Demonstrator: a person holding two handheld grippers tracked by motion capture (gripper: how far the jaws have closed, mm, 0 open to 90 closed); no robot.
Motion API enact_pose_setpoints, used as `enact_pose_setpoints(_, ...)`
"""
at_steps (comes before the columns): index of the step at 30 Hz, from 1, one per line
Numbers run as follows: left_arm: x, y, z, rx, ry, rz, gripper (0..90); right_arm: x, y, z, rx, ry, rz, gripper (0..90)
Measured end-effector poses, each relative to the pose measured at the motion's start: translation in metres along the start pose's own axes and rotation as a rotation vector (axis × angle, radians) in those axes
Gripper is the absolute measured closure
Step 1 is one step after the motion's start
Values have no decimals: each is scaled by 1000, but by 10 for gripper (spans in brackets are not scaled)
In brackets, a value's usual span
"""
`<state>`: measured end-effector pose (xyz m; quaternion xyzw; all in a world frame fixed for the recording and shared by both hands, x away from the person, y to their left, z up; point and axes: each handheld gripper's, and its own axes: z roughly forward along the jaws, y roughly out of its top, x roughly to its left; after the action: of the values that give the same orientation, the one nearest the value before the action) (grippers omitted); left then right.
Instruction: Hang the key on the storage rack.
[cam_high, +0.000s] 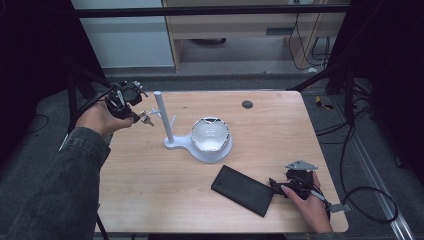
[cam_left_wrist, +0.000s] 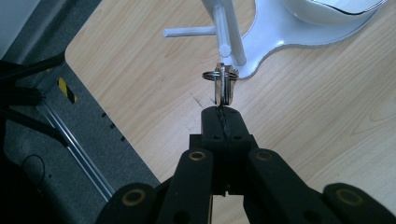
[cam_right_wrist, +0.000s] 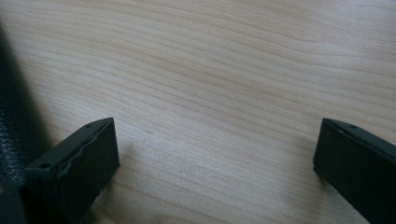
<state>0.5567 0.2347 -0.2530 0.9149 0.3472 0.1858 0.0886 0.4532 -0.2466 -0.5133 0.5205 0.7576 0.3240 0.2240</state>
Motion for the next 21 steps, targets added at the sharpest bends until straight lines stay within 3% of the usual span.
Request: enact_pose_setpoints(21, 1, 19, 7, 22, 2, 18, 900, 0, 0, 0, 0, 0, 0, 4)
